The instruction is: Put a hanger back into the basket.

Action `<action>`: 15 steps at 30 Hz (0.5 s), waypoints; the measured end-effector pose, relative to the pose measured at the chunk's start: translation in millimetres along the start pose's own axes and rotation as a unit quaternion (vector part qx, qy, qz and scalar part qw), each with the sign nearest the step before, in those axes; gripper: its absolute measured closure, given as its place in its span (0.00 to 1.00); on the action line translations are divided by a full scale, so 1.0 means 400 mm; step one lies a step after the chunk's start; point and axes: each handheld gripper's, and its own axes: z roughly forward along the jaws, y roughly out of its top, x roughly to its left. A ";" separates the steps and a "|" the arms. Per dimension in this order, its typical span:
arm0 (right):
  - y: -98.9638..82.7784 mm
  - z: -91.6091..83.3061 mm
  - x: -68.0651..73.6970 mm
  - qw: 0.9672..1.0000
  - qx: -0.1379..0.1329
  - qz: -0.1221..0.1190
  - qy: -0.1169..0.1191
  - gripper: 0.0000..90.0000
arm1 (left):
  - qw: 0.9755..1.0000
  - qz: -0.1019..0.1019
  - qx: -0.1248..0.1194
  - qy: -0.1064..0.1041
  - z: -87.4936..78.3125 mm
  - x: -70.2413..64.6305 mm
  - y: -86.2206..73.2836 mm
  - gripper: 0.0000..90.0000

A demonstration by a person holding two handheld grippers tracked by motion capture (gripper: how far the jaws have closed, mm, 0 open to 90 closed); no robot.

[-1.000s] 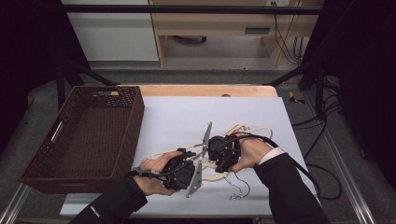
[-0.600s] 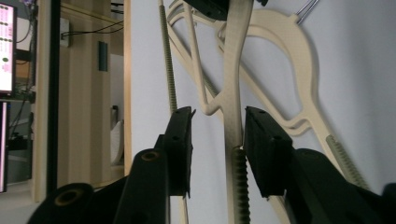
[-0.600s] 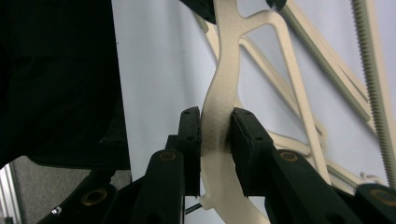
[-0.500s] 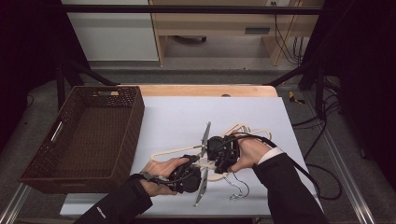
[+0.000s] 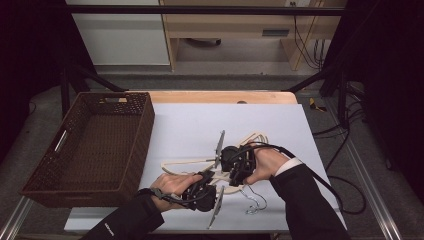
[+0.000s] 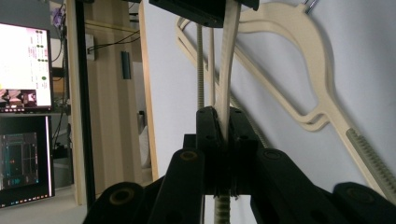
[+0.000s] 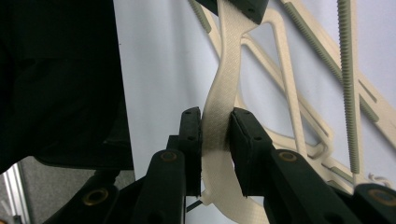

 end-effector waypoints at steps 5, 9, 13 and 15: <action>-0.001 -0.004 -0.001 1.000 -0.004 -0.006 -0.004 0.83 | 1.000 0.008 -0.001 0.016 -0.005 -0.001 0.000 0.94; -0.012 -0.022 -0.001 0.999 -0.023 -0.014 -0.022 0.82 | 0.999 0.007 -0.004 0.032 -0.008 0.000 0.001 0.95; -0.024 -0.043 -0.001 0.998 -0.039 -0.009 -0.039 0.74 | 0.999 -0.006 -0.006 0.035 -0.010 0.008 -0.001 0.95; -0.036 -0.062 -0.001 0.997 -0.055 -0.003 -0.054 0.70 | 0.999 -0.009 -0.004 0.033 -0.011 0.011 -0.005 0.95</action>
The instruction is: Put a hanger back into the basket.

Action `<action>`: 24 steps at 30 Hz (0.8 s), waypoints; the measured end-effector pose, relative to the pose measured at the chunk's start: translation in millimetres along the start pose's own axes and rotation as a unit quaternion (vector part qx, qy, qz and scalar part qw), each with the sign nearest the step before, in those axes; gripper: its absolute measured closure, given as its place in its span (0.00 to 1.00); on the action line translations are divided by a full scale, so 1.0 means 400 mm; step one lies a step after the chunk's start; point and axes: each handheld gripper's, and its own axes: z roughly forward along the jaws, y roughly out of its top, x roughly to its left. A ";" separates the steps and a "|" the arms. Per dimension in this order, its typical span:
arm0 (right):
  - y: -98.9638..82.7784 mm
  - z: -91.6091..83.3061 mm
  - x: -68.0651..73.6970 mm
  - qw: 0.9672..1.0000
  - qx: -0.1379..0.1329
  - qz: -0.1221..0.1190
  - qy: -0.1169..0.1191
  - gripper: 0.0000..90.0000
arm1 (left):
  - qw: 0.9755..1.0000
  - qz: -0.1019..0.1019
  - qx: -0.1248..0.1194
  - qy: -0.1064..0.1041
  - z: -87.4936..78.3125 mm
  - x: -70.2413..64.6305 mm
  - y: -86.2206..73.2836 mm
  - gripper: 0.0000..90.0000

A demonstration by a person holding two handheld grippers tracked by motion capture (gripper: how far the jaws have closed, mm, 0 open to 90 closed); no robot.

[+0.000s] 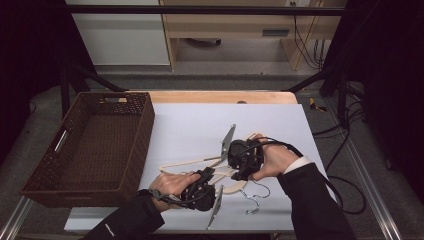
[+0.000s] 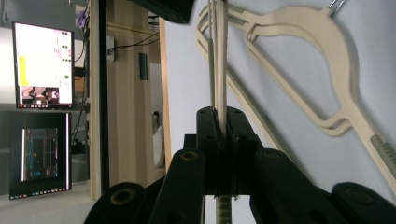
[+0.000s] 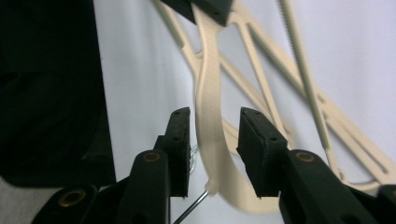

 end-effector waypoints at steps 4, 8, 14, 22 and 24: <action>-0.040 -0.059 -0.021 0.997 -0.060 0.033 -0.037 0.62 | 1.000 -0.028 -0.005 -0.003 -0.010 0.009 -0.011 0.95; -0.067 -0.089 -0.043 0.989 -0.107 0.069 -0.072 0.58 | 0.999 -0.044 -0.014 -0.006 -0.021 0.020 -0.020 0.95; -0.141 -0.136 -0.090 0.948 -0.212 0.163 -0.173 0.43 | 0.997 -0.077 -0.028 -0.006 -0.040 0.040 -0.036 0.95; -0.248 -0.168 -0.108 0.878 -0.293 0.244 -0.288 0.24 | 0.988 -0.147 -0.049 -0.007 -0.080 0.082 -0.087 0.95; -0.275 -0.170 -0.109 0.864 -0.308 0.263 -0.300 0.21 | 0.984 -0.171 -0.055 -0.013 -0.093 0.096 -0.106 0.95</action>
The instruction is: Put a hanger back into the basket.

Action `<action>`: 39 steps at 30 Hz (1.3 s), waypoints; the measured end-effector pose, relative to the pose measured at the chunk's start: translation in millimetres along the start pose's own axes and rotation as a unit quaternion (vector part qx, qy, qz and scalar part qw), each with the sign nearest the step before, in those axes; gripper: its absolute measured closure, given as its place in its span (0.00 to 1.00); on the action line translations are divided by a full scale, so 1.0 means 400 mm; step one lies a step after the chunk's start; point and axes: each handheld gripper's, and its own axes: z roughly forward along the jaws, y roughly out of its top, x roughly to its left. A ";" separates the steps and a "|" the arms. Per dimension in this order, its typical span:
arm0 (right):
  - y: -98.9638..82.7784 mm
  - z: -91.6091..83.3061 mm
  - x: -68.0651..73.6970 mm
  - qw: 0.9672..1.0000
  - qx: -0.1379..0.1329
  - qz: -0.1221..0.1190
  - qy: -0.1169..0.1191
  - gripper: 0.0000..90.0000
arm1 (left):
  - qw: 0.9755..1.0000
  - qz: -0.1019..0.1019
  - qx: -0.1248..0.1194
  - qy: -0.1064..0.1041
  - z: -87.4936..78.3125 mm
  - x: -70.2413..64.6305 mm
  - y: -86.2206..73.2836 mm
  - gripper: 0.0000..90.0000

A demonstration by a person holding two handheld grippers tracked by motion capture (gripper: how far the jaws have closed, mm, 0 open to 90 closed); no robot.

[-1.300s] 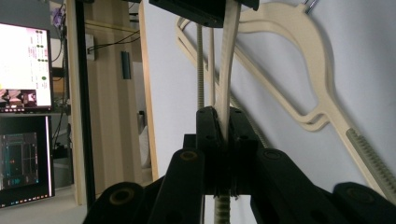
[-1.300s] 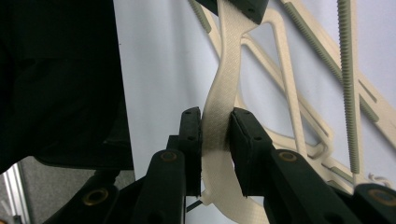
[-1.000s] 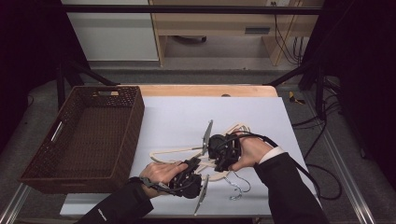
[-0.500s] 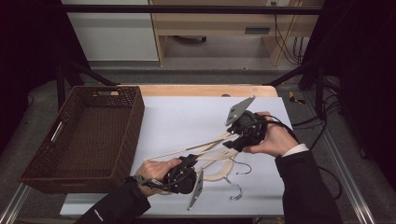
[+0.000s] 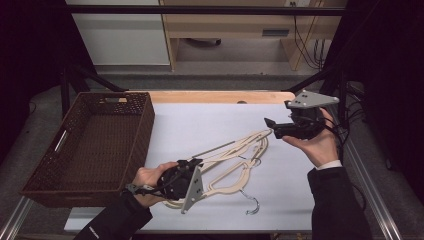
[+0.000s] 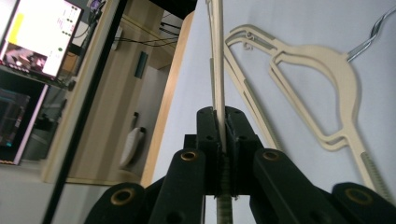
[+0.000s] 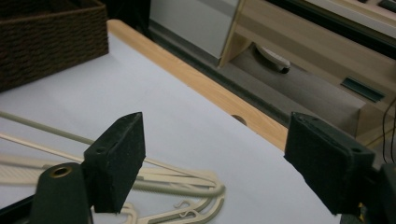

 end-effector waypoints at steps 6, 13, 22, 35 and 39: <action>-0.064 -0.018 -0.027 0.999 -0.018 0.043 -0.026 0.19 | 0.996 -0.077 -0.024 -0.021 -0.035 0.050 -0.036 0.95; -0.143 -0.025 -0.018 0.998 -0.019 0.058 -0.020 0.18 | 0.990 -0.128 -0.029 -0.058 -0.052 0.093 -0.065 0.95; -0.247 -0.015 0.013 0.997 -0.008 0.078 -0.005 0.17 | 0.985 -0.147 -0.010 -0.092 -0.053 0.139 -0.062 0.95; -0.308 -0.022 0.057 0.994 -0.025 0.106 0.023 0.15 | 0.969 -0.208 -0.044 -0.125 -0.077 0.226 -0.074 0.95; -0.323 -0.021 0.067 0.993 -0.025 0.110 0.030 0.14 | 0.964 -0.222 -0.038 -0.138 -0.079 0.252 -0.089 0.95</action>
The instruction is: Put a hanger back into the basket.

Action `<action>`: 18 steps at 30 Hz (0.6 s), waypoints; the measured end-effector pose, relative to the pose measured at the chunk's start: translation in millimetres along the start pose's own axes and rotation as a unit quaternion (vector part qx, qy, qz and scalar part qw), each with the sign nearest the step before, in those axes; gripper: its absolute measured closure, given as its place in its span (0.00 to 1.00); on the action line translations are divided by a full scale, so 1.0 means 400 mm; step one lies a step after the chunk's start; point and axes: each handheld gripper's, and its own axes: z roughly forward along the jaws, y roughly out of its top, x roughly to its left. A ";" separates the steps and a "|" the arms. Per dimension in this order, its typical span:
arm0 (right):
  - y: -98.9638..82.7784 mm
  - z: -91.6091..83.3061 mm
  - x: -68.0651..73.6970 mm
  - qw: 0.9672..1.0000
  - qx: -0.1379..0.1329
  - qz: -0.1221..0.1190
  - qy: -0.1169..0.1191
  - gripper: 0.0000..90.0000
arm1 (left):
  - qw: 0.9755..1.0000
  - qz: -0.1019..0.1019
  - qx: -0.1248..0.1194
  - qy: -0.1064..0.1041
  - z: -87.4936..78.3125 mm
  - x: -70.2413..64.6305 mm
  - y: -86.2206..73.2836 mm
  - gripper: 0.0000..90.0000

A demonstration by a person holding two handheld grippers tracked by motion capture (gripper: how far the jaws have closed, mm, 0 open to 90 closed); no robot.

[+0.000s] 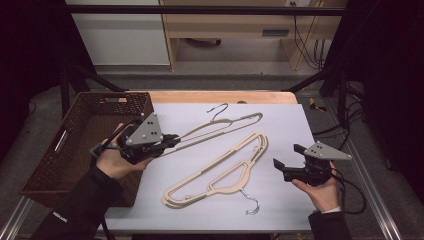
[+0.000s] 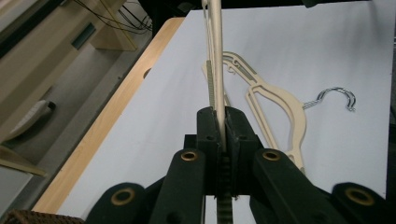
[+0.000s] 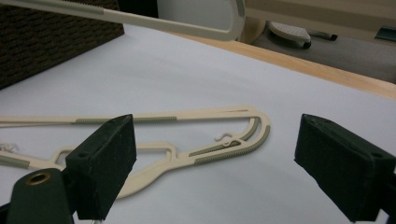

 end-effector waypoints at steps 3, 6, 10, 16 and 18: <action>-0.008 0.002 0.003 1.000 0.002 -0.002 0.001 0.14 | 1.000 -0.014 0.007 -0.015 -0.008 0.022 -0.003 0.95; -0.020 0.006 0.008 1.000 0.007 -0.006 0.006 0.14 | 0.999 -0.025 0.016 -0.027 -0.015 0.042 -0.007 0.95; -0.025 0.010 0.015 1.000 0.009 -0.008 0.013 0.13 | 0.999 -0.034 0.023 -0.026 -0.035 0.069 -0.011 0.95; -0.028 0.014 0.023 1.000 0.009 -0.010 0.019 0.12 | 0.998 -0.058 0.008 -0.017 -0.074 0.111 -0.031 0.95; -0.029 0.012 0.024 1.000 0.006 -0.009 0.021 0.12 | 0.998 -0.066 0.005 -0.010 -0.093 0.126 -0.042 0.95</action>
